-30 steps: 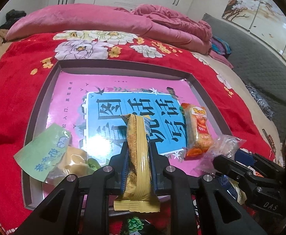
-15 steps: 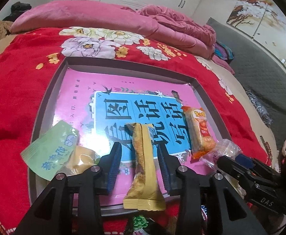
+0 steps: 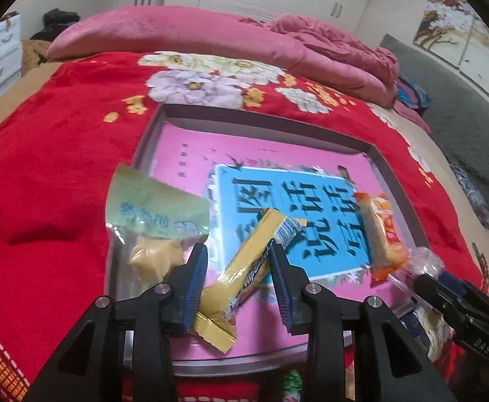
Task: Organize snacks
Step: 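Open the left tool to drop the wafer bar while the right releases the candy bag, then withdraw both open tools from the tray back toward the snack pile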
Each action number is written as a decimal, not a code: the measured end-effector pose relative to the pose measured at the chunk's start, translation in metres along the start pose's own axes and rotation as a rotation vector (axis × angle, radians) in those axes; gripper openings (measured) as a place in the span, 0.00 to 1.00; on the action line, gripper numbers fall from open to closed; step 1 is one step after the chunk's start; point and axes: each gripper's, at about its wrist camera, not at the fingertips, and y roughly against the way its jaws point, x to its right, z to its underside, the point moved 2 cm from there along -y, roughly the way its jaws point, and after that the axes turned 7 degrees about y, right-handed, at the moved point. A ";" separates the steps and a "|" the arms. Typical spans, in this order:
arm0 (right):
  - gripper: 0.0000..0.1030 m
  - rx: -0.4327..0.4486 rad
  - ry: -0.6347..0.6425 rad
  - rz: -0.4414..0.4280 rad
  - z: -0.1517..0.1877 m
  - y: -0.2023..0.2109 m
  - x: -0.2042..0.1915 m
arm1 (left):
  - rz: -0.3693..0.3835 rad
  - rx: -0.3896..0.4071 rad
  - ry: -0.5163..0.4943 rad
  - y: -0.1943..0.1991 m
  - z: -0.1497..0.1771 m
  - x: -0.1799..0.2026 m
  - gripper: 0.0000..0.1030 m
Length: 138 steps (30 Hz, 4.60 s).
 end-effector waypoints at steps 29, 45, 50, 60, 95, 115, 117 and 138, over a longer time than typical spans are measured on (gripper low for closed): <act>0.63 0.047 0.054 0.100 -0.006 0.013 0.003 | 0.151 0.060 0.202 0.046 -0.001 -0.034 0.56; 0.64 0.076 0.035 0.106 -0.007 0.021 0.008 | 0.093 0.020 0.133 0.031 0.005 -0.022 0.67; 0.64 0.077 0.051 0.108 -0.007 0.020 0.005 | 0.104 -0.021 0.147 0.016 0.005 -0.022 0.69; 0.65 0.117 0.055 0.095 -0.009 0.027 0.002 | 0.132 -0.026 0.114 0.017 0.006 -0.011 0.70; 0.80 0.232 0.048 0.010 -0.006 0.067 -0.010 | 0.059 0.084 0.023 0.078 0.025 -0.006 0.76; 0.81 0.222 0.068 0.010 0.008 0.084 -0.020 | 0.034 0.063 0.027 0.092 0.042 -0.010 0.76; 0.81 0.220 0.078 0.009 0.010 0.085 -0.023 | 0.034 0.061 0.024 0.093 0.043 -0.009 0.76; 0.81 0.082 0.252 -0.107 0.047 0.079 -0.081 | 0.033 0.000 -0.021 0.099 0.063 -0.005 0.76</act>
